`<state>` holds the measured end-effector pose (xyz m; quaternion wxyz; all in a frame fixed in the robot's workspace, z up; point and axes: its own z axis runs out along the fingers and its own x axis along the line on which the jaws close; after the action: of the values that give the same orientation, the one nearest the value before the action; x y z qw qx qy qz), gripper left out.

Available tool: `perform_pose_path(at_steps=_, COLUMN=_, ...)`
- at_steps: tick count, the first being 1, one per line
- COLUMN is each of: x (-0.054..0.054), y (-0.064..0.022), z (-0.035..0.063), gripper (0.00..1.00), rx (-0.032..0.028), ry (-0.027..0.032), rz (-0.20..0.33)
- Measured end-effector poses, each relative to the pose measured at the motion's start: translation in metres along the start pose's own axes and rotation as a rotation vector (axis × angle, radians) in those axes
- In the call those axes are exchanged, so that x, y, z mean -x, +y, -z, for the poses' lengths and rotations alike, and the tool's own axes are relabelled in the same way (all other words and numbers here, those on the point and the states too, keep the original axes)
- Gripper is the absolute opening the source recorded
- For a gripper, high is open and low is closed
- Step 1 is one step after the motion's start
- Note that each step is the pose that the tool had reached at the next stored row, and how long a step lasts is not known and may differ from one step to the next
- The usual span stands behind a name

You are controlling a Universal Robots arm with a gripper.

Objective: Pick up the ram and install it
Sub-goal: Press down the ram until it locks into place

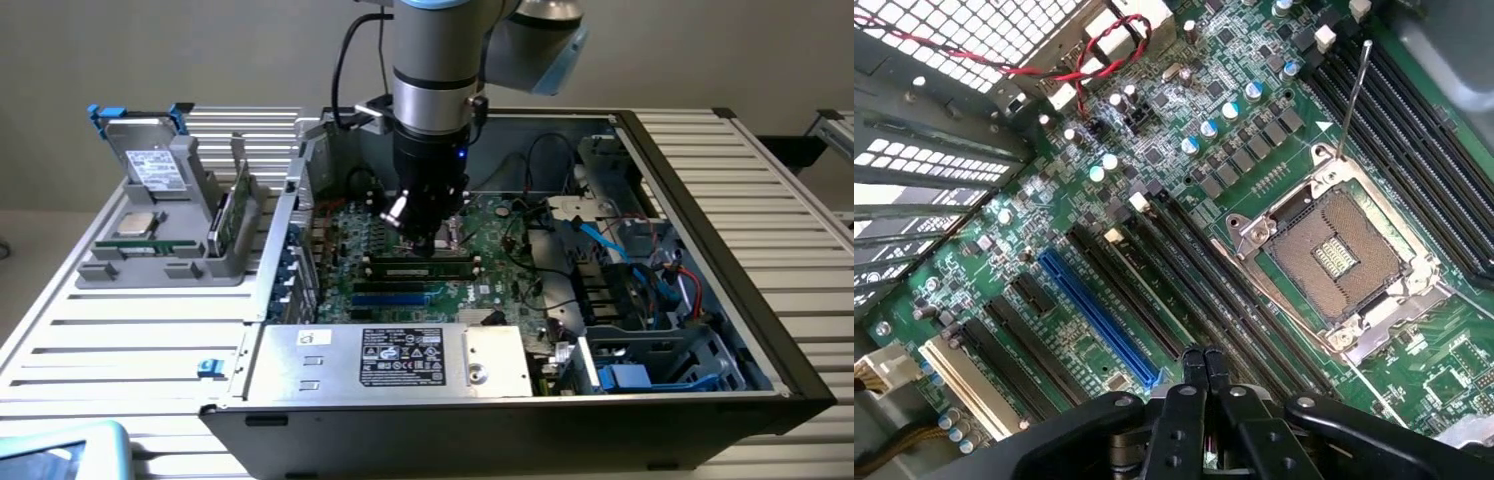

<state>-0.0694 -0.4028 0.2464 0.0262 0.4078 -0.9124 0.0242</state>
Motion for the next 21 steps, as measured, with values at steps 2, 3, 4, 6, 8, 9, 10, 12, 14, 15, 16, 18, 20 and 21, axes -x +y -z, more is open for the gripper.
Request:
perform_pose_path(at_steps=2, x=0.0000, y=0.0000, z=0.0000, gripper=0.11, rx=0.0010, ry=0.0008, rz=-0.020)
perform_pose_path(at_steps=3, x=0.0000, y=0.0000, z=0.0000, gripper=0.11, rx=0.0015, ry=0.0013, rz=-0.030)
perform_pose_path(at_steps=4, x=0.0000, y=0.0000, z=0.0000, gripper=0.11, rx=0.0021, ry=0.0016, rz=-0.041)
perform_pose_path(at_steps=6, x=0.0001, y=0.0000, z=-0.0001, gripper=0.11, rx=0.0035, ry=0.0020, rz=-0.061)
perform_pose_path(at_steps=8, x=0.0001, y=0.0000, z=-0.0001, gripper=0.11, rx=0.0049, ry=0.0025, rz=-0.083)
perform_pose_path(at_steps=9, x=0.0001, y=0.0000, z=-0.0001, gripper=0.11, rx=0.0056, ry=0.0028, rz=-0.093)
perform_pose_path(at_steps=10, x=0.0001, y=0.0000, z=-0.0001, gripper=0.11, rx=0.0062, ry=0.0030, rz=-0.103)
perform_pose_path(at_steps=12, x=0.0001, y=0.0000, z=-0.0001, gripper=0.11, rx=0.0076, ry=0.0037, rz=-0.124)
perform_pose_path(at_steps=14, x=0.0001, y=0.0000, z=-0.0001, gripper=0.11, rx=0.0090, ry=0.0042, rz=-0.146)
perform_pose_path(at_steps=15, x=0.0001, y=0.0000, z=-0.0001, gripper=0.11, rx=0.0097, ry=0.0045, rz=-0.157)
perform_pose_path(at_steps=16, x=0.0000, y=0.0000, z=-0.0001, gripper=0.11, rx=0.0104, ry=0.0048, rz=-0.167)
perform_pose_path(at_steps=18, x=0.0001, y=0.0000, z=-0.0001, gripper=0.11, rx=0.0118, ry=0.0054, rz=-0.189)
perform_pose_path(at_steps=20, x=0.0001, y=0.0000, z=0.0000, gripper=0.11, rx=0.0132, ry=0.0059, rz=-0.210)
perform_pose_path(at_steps=21, x=0.0001, y=0.0000, z=-0.0001, gripper=0.11, rx=0.0140, ry=0.0061, rz=-0.221)
